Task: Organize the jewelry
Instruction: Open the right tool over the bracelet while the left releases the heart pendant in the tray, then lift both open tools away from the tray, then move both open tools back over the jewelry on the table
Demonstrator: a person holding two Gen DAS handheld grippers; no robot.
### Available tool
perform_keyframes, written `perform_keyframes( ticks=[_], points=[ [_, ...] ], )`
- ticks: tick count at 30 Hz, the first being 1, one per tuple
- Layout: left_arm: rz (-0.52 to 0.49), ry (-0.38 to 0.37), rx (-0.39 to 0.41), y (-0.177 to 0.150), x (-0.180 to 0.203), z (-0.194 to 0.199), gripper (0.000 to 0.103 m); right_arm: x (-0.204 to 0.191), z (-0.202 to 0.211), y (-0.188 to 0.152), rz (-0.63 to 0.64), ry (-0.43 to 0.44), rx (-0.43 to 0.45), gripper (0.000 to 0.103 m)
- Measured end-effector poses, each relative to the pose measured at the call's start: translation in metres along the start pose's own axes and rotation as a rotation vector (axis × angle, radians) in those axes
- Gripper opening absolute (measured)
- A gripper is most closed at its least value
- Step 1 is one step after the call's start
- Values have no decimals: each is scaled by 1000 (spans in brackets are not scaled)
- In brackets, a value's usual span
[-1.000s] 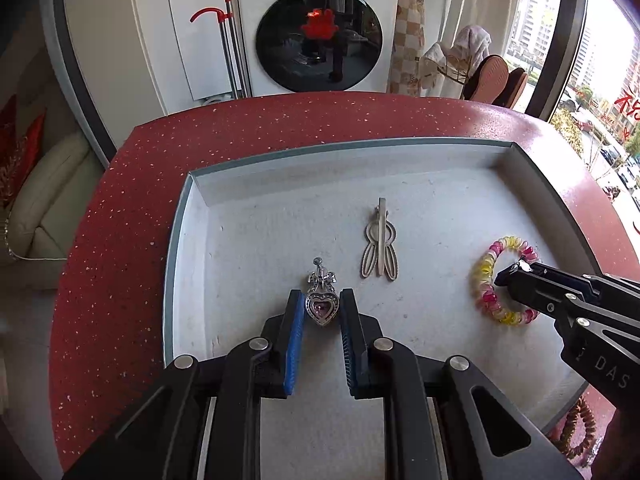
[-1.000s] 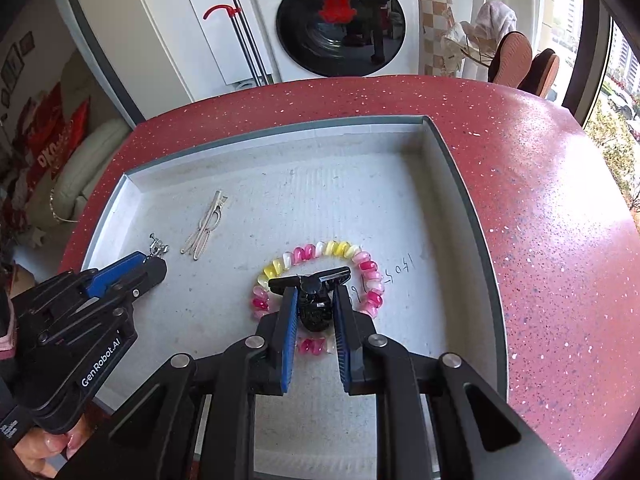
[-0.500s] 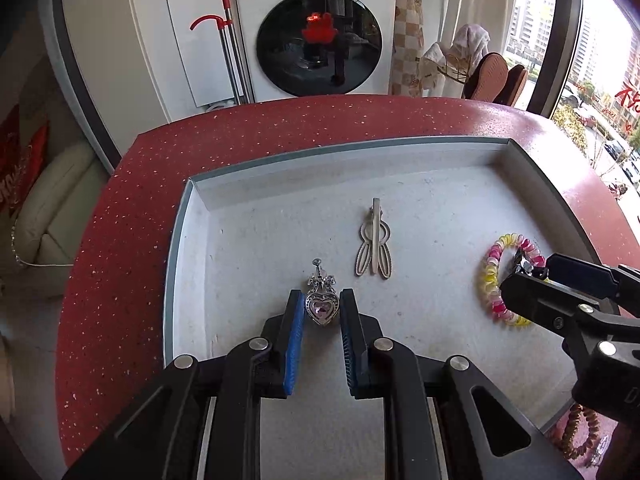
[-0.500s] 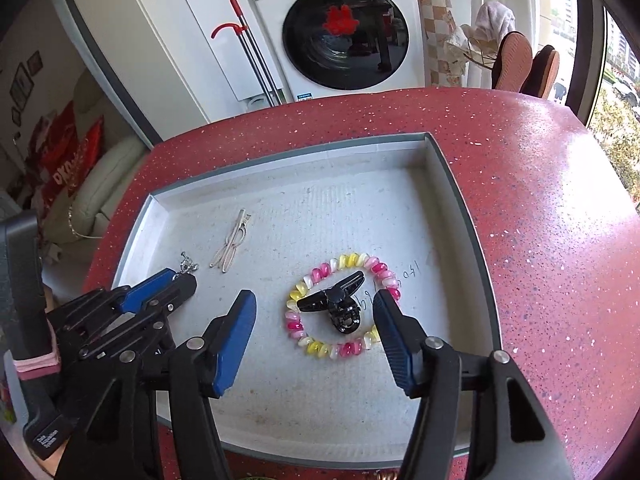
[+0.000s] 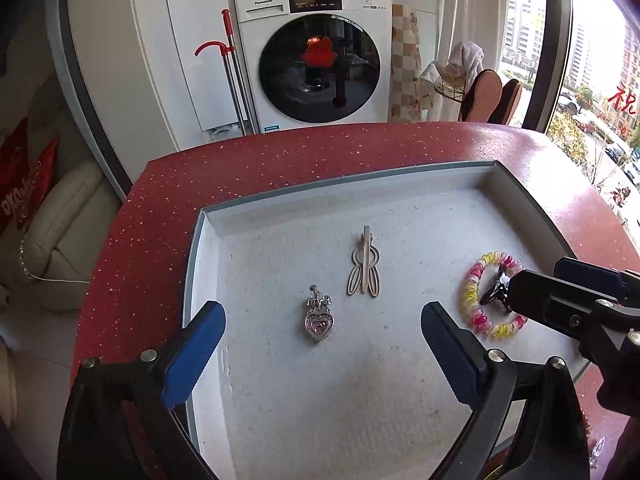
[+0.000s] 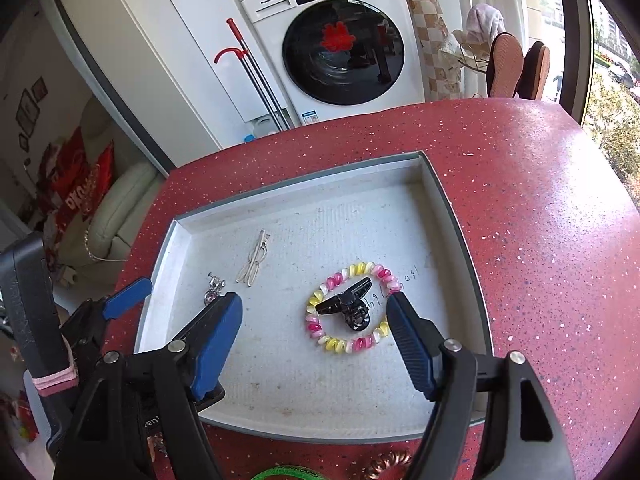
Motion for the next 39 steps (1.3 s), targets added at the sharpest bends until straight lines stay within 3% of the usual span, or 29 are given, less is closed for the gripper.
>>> perform_keyframes(
  ticks=[9,13,18,25,33,39],
  points=[
    [68,-34,17,-10,-16,30,103,-2,26,-12,1,-4,69,87],
    [70,-59,22,-21,-16,44,103,-6,44,-20,16,41,126,88],
    [60,-56,28,-37,-17,65,103,-15,58,-30,26,74,97,88],
    [38,-18,72,-64,-19,100,103,-24,77,-58,82,44,97,88],
    [73,22,18,-102,-23,107,103,-14,87,-91,69,49,41,88],
    [112,-74,-40,-133,-21,103,103,4,95,-118,61,7,1,88]
  ],
)
Point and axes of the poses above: each gripper's, at about its wrist camera, not at the fingertips, and z roughly against the way its jaws point, x to its right, y to its top, the point moved 2 cm from there along -z, roughly the way its jaws point, and after that the axes turned 12 degrees about -z, right-handed, at the moved point
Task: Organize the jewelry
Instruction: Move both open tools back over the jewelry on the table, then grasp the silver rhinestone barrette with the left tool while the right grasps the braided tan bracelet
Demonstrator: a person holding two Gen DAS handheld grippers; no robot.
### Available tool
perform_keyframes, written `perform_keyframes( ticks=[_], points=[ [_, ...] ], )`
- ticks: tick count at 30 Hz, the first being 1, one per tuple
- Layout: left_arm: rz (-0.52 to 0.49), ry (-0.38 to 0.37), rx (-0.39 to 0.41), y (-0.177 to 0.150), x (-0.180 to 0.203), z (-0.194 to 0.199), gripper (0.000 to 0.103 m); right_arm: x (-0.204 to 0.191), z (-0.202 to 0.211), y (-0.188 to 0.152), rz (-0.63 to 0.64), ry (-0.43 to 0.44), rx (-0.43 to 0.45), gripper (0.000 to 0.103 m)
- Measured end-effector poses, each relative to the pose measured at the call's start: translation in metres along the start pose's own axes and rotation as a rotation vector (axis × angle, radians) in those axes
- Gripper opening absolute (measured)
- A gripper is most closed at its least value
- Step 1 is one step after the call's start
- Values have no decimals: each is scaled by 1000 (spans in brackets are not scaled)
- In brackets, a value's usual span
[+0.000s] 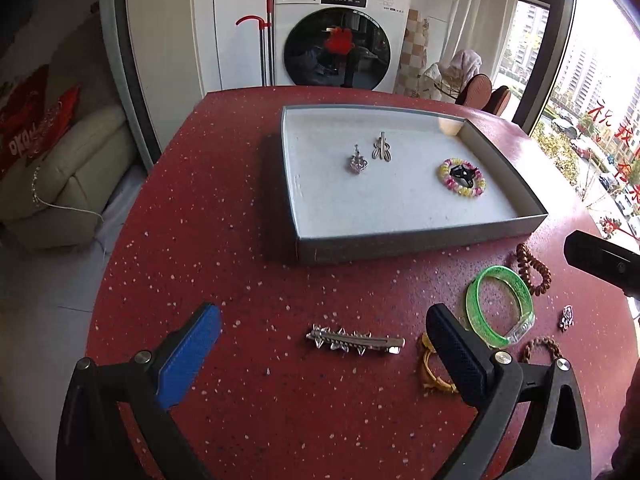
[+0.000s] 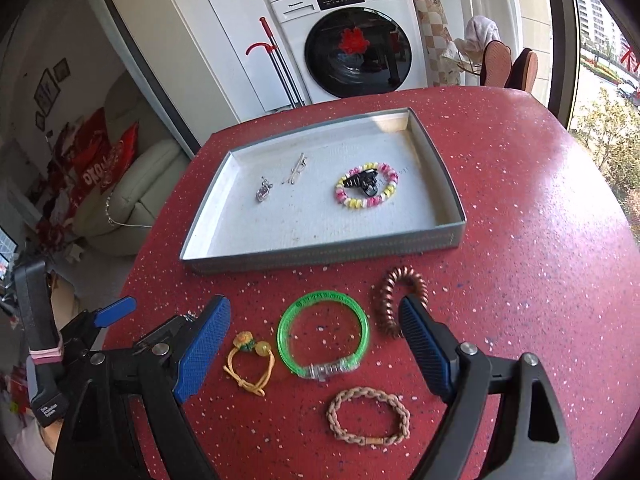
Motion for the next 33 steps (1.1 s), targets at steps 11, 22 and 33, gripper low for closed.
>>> perform_keyframes(
  ticks=[11,22,33],
  points=[
    [54,-2,-53,-34,1,-4,103,44,14,-49,-7,-124,-38,88],
    [196,11,-127,-29,7,-25,103,58,16,-64,-3,-187,-25,88],
    [294,101,-183,-21,4,-39,103,61,2,-69,-36,-205,-38,87]
  ],
)
Point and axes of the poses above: each gripper's, at about its wrist camera, not at the fingertips, and z roughly against the way its jaws point, x to its right, y to its top, the point moved 2 cm from there along -z, roughly the way its jaws point, and after that the axes turned 12 degrees about -z, right-handed, at the moved point
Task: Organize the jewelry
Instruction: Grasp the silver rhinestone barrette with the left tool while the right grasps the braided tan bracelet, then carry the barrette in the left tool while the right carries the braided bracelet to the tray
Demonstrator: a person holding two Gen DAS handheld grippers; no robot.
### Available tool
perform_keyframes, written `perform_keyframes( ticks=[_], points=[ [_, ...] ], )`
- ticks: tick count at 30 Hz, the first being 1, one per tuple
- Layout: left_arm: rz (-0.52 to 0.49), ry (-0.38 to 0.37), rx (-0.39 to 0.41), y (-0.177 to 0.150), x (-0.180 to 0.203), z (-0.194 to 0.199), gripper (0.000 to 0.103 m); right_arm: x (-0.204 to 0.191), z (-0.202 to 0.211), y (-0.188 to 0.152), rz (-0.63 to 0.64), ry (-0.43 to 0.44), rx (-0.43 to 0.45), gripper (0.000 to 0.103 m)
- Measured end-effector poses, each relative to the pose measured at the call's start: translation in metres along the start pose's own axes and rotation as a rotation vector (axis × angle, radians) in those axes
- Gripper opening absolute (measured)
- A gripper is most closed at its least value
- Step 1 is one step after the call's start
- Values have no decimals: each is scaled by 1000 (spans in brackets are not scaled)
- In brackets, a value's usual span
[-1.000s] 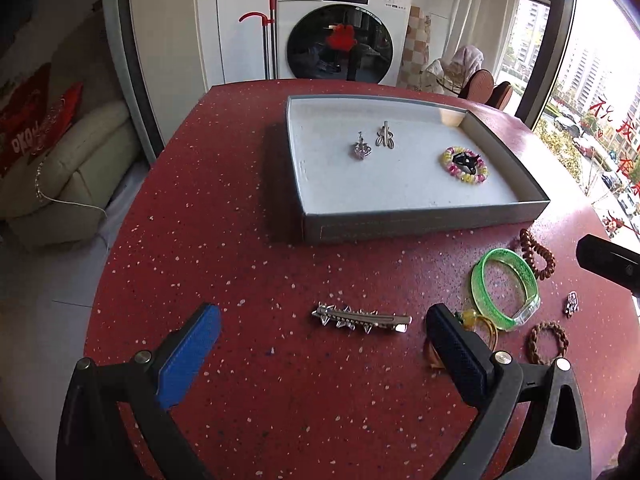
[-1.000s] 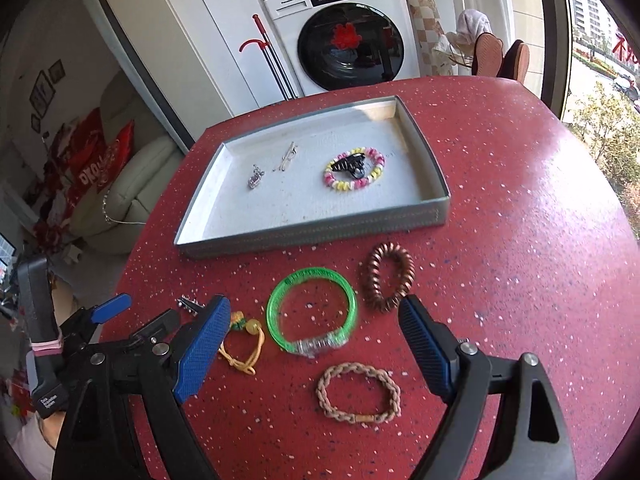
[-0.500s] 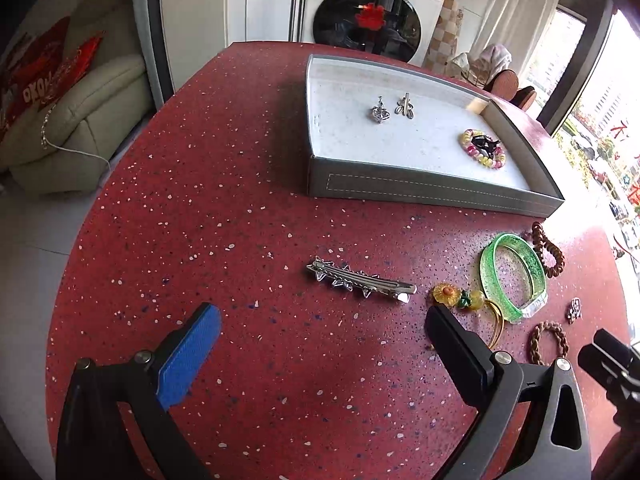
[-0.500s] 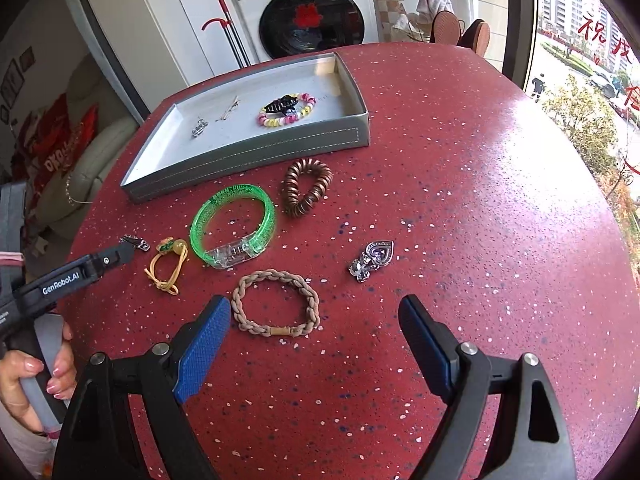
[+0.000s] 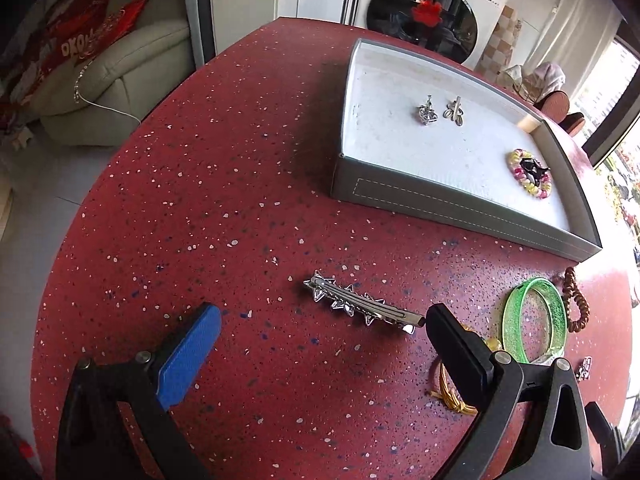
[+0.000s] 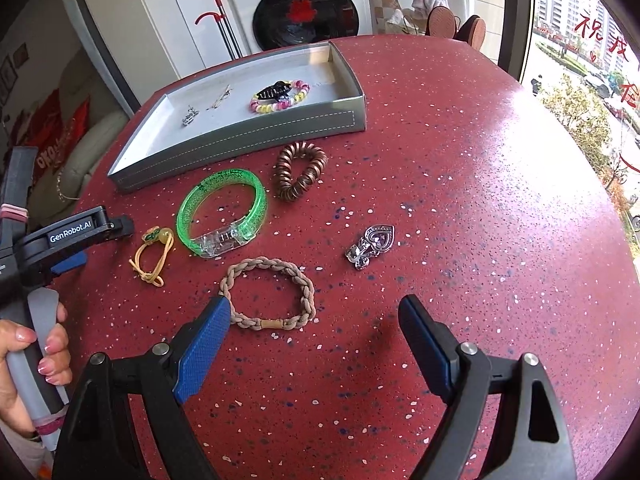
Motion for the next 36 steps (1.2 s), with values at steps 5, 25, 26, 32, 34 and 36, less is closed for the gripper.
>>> perform_keyframes(
  ticks=[5,25,26,32,34,36],
  points=[
    [-34,78,-15,0,9,-1,103,-7,-5,-4,28,-47,10,73],
    [-295,-57,133,-16,-3,21,34,-30,-5,-19,163,-83,34,7],
    [-298,-74,134,-15,-5,21,34,-29,-5,-19,157,-75,32,7],
    [-307,-117,147,-19,-10,25,32,-24,-1,-17,127,-42,29,7],
    [-307,-126,149,-20,-9,27,32,-24,3,-15,127,-39,37,7],
    [-310,-133,154,-21,-9,29,31,-24,7,-13,125,-33,46,7]
  ],
)
Point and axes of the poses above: each gripper's, at about its wrist camera, not at the fingertips, and z roughly against the way its jaws point, x to its right, y to its top, the point moved 2 cm from there along -z, roughly the way its jaws point, and after that the axes turned 12 degrees about -z, right-handed, at the moved point
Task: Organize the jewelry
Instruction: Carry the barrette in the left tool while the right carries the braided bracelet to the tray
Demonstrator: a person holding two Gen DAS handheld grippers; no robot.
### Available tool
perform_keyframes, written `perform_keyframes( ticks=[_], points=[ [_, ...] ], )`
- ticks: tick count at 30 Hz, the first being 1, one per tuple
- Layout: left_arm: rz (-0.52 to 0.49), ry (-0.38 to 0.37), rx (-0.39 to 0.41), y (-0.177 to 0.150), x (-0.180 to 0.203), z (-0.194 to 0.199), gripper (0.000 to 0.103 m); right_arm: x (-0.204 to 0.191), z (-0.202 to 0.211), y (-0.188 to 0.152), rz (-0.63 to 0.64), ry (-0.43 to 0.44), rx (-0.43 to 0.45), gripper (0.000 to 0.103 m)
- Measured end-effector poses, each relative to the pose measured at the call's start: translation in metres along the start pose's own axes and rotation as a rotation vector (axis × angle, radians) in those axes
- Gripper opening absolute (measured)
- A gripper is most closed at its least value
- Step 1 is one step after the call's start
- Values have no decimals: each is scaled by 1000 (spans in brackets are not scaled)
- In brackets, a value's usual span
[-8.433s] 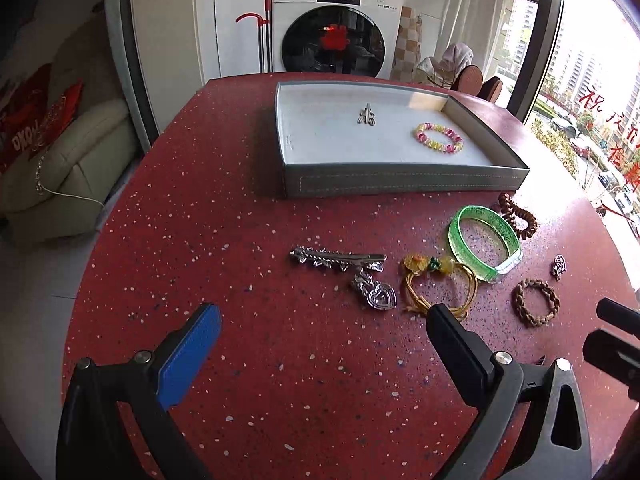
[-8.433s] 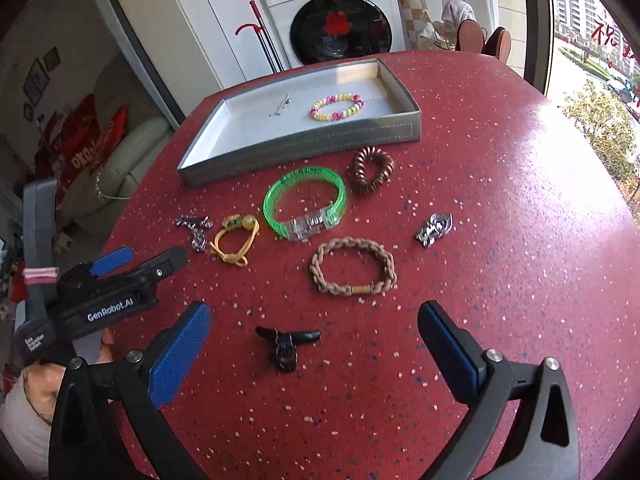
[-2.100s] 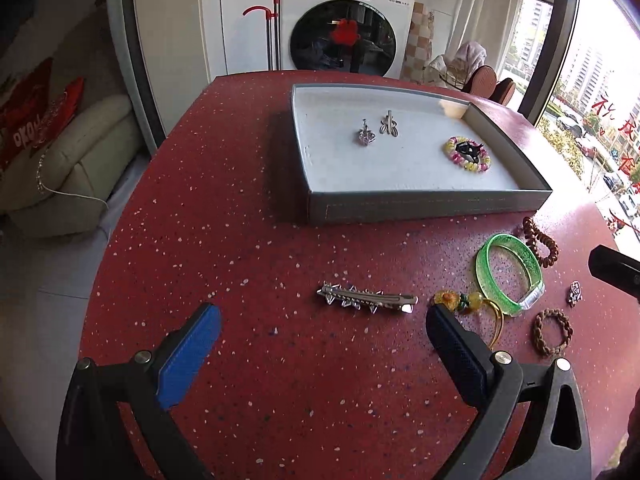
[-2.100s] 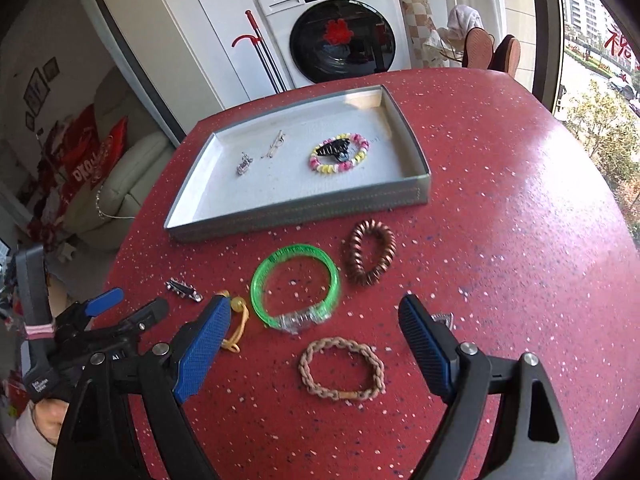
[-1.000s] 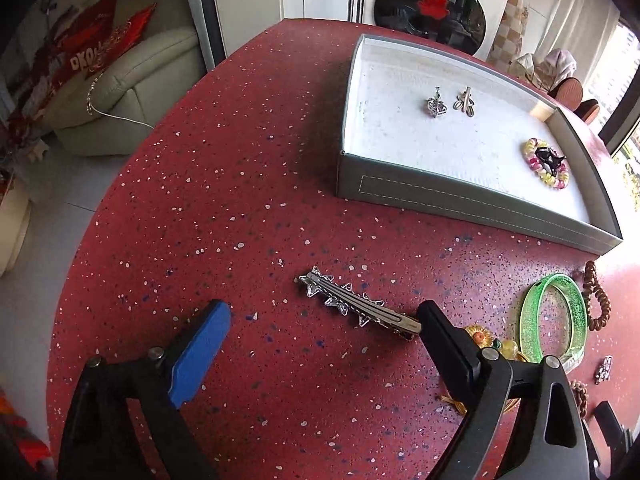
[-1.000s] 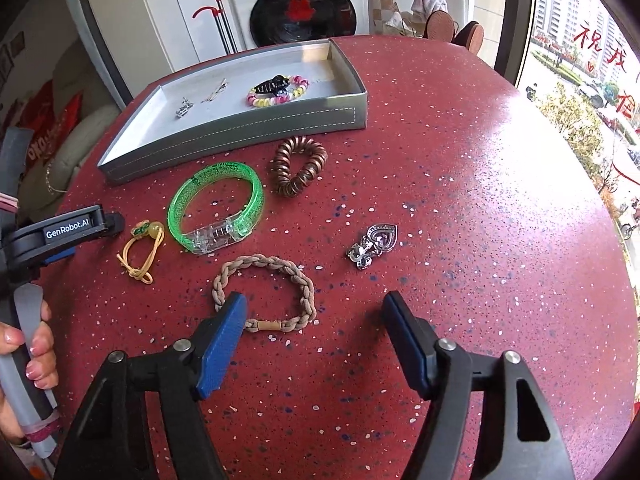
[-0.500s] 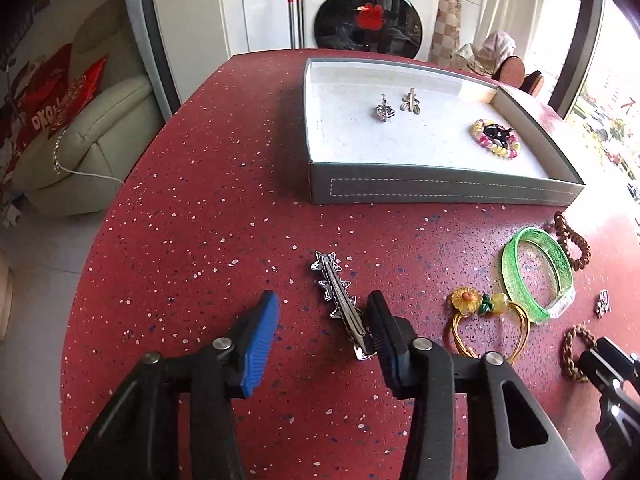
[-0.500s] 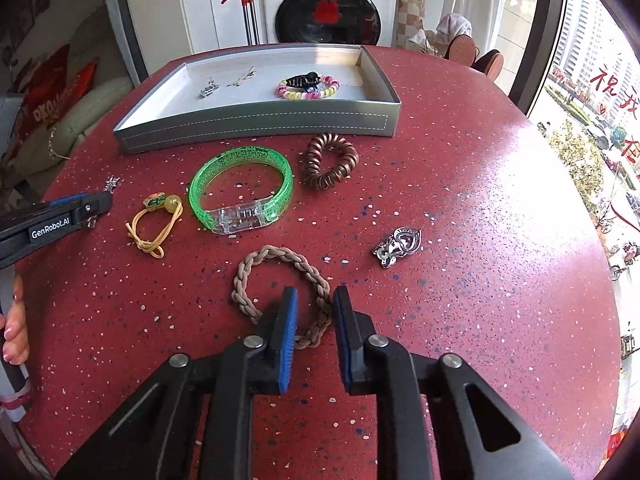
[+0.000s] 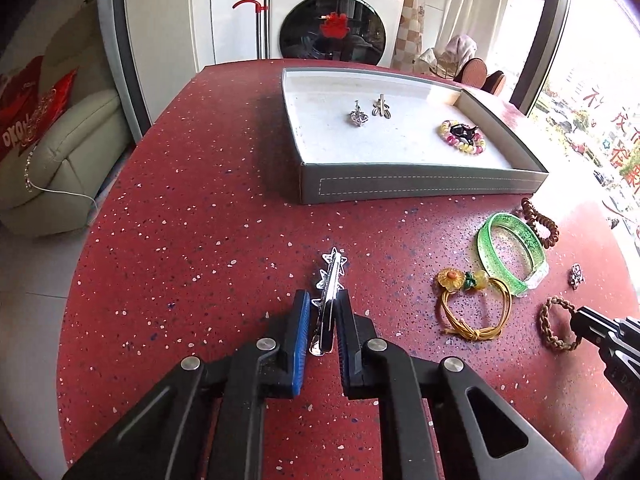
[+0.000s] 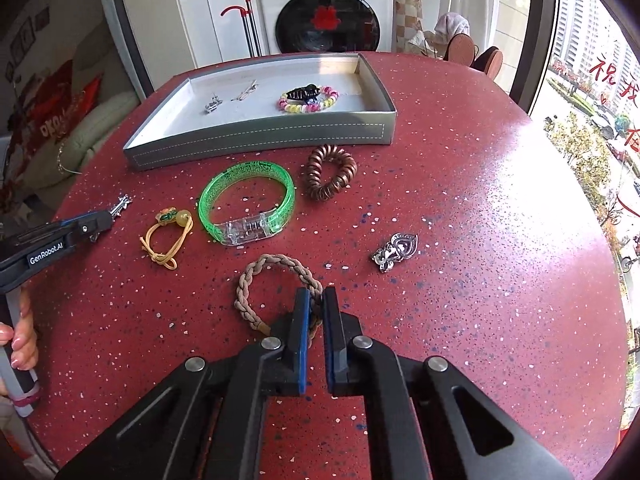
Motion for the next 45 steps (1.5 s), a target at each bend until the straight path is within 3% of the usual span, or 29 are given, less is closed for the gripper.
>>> perform_keyframes(
  ticks=[14,24,34,45],
  points=[
    [6,-64,66,14,4,22,31,-9,26,26,-15,60,47,7],
    [9,-109,134,52,5,34,31,-28,24,87,-23,129,88,7],
    [-4,-101,138,106,-3,6,31,-64,-31,148,-30,185,26,7],
    [-36,-84,45,139,-2,-55,31,-65,-111,163,-88,189,-122,7]
  ],
)
Point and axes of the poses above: each gripper's, at about its wrist camera, not at the fingertips, and z roughly against the way its jaws point, x to its right, y to its top, the point moved 2 cm from there along -z, roughly the way its jaws point, and after that the axes turned 12 degrees about -z, right-handed, at the moved point
